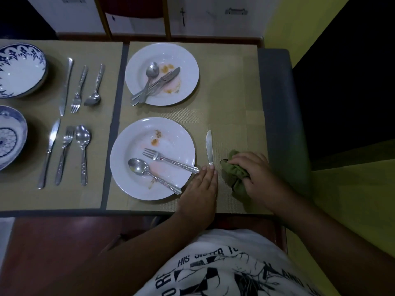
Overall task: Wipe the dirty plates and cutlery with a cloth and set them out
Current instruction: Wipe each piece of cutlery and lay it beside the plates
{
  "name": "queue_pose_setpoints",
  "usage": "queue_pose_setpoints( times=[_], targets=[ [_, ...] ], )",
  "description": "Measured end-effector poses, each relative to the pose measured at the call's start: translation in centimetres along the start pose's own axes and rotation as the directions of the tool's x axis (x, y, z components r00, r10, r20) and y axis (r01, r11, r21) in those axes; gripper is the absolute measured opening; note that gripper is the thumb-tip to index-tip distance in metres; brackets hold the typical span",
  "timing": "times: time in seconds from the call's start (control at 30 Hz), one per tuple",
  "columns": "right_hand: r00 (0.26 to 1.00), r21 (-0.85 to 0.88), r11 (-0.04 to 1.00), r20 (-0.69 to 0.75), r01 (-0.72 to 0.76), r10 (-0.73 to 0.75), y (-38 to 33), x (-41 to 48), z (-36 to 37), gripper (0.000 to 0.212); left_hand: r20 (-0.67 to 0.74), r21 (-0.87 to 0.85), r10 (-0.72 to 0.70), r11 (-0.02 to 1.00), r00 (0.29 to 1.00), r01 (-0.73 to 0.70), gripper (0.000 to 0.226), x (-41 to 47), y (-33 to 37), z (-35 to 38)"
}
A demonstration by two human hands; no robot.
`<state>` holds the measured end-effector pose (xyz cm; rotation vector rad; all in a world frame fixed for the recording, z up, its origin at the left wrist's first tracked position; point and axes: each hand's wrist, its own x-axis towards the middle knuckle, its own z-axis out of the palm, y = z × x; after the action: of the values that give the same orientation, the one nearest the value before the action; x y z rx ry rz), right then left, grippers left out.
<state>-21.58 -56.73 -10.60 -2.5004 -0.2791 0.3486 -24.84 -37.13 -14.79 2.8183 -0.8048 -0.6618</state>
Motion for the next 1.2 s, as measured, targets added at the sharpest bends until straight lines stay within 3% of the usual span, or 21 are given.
queue_pose_setpoints(
  times=[0.23, 0.3, 0.4, 0.47, 0.53, 0.6, 0.63, 0.7, 1.0, 1.1, 1.2],
  targets=[
    [0.998, -0.008, 1.0, -0.057, 0.001, -0.002, -1.2, 0.3, -0.3, 0.056, -0.332, -0.175, 0.115, 0.968, 0.936, -0.181, 0.057, -2.5, -0.1, -2.4],
    [0.997, 0.015, 1.0, -0.073, 0.007, -0.006, -2.2, 0.7, -0.6, 0.059, -0.364, -0.28, 0.022, 0.951, 0.931, -0.132, 0.056, -3.4, -1.5, -3.4],
    [0.996, 0.047, 0.997, -0.069, 0.064, -0.061, -4.2, 1.7, -0.7, 0.059, -0.356, -0.534, -0.337, 0.839, 0.872, 0.106, 0.046, -5.0, -4.2, -4.6],
    [0.992, 0.062, 0.992, -0.063, 0.113, -0.109, -5.5, 2.4, -0.4, 0.059, -0.208, -0.765, -0.608, 0.589, 0.766, 0.26, 0.037, -5.9, -5.6, -5.0],
    [0.989, 0.07, 0.987, -0.053, 0.144, -0.14, -6.6, 3.2, -0.1, 0.059, 0.124, -0.936, -0.718, 0.144, 0.685, 0.32, 0.03, -6.0, -6.7, -5.5],
    [0.986, 0.063, 0.984, -0.045, 0.166, -0.163, -7.3, 4.0, 0.2, 0.061, 0.428, -0.903, -0.624, -0.328, 0.654, 0.278, 0.025, -5.3, -7.4, -6.1],
    [0.984, 0.056, 0.983, -0.043, 0.176, -0.174, -7.6, 4.4, 0.3, 0.062, 0.505, -0.843, -0.559, -0.483, 0.658, 0.237, 0.022, -4.7, -7.6, -6.5],
    [0.98, 0.045, 0.979, -0.044, 0.198, -0.196, -8.0, 5.0, 0.5, 0.062, 0.555, -0.749, -0.478, -0.643, 0.681, 0.16, 0.016, -3.3, -7.8, -7.0],
    [0.974, 0.047, 0.973, 0.005, 0.224, -0.225, -9.3, 6.7, 0.2, 0.054, 0.602, -0.499, -0.346, -0.867, 0.72, 0.001, 0.015, 0.2, -8.2, -7.2],
    [0.969, 0.079, 0.967, 0.023, 0.244, -0.246, -9.5, 7.1, 0.2, 0.05, 0.584, -0.485, -0.288, -0.873, 0.759, 0.043, 0.016, 0.8, -8.0, -7.4],
    [0.968, 0.089, 0.965, 0.018, 0.246, -0.249, -9.5, 7.3, 0.2, 0.05, 0.606, -0.529, -0.3, -0.844, 0.737, 0.091, 0.015, 1.6, -8.3, -7.2]
  ],
)
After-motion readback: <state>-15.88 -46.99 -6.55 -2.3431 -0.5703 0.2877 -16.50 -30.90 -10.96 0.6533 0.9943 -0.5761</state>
